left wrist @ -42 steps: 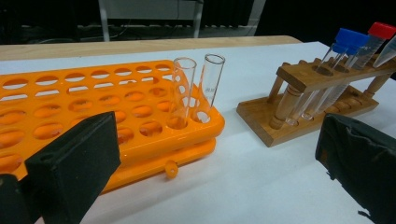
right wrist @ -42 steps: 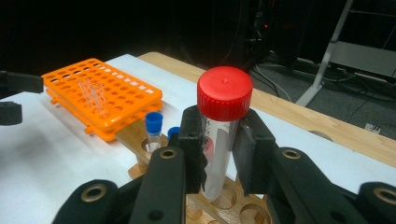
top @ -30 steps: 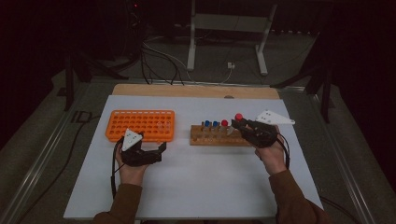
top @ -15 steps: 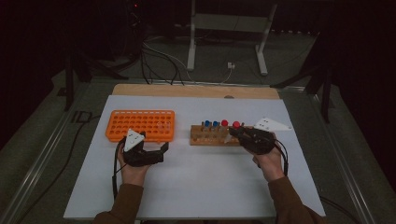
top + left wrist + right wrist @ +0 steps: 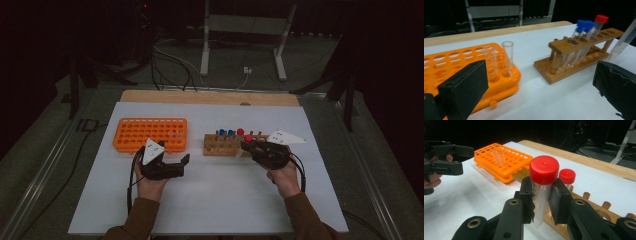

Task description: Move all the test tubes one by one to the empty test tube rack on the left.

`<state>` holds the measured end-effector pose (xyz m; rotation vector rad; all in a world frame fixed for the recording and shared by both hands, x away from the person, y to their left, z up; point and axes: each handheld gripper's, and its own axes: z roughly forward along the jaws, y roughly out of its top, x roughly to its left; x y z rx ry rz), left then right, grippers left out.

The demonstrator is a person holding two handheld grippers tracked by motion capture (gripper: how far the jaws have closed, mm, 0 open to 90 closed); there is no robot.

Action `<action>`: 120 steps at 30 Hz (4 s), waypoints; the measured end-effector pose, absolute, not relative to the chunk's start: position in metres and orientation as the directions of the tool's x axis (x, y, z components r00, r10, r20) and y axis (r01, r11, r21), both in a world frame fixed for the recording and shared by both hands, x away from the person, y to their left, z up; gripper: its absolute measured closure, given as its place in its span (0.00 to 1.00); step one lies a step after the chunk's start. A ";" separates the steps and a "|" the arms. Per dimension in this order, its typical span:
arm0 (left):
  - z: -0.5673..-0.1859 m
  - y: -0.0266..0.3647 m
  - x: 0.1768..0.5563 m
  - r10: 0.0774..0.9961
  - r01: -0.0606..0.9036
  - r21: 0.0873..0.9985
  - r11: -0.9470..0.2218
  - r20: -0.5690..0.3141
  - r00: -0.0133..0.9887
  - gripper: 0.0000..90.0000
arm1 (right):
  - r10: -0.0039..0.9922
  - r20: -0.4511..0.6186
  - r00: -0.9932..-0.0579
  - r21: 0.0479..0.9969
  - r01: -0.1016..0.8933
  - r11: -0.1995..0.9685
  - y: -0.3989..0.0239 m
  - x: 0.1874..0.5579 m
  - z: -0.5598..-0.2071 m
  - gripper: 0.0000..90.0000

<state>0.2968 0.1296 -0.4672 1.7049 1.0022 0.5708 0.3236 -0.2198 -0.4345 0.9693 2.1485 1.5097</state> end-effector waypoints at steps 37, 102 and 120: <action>-0.466 0.022 0.309 0.619 0.313 0.899 -0.305 -0.062 0.783 0.47 | 0.631 0.117 -0.767 0.906 0.342 0.249 -0.188 0.313 -0.439 0.82; -0.447 0.093 0.315 0.704 0.314 0.921 -0.231 -0.064 0.707 0.84 | 0.777 0.076 -0.625 0.913 0.357 0.198 -0.232 0.310 -0.441 0.01; -0.439 0.136 0.318 0.778 0.312 0.933 -0.180 -0.059 0.626 0.84 | 0.796 0.080 -0.600 0.918 0.355 0.175 -0.251 0.307 -0.442 0.00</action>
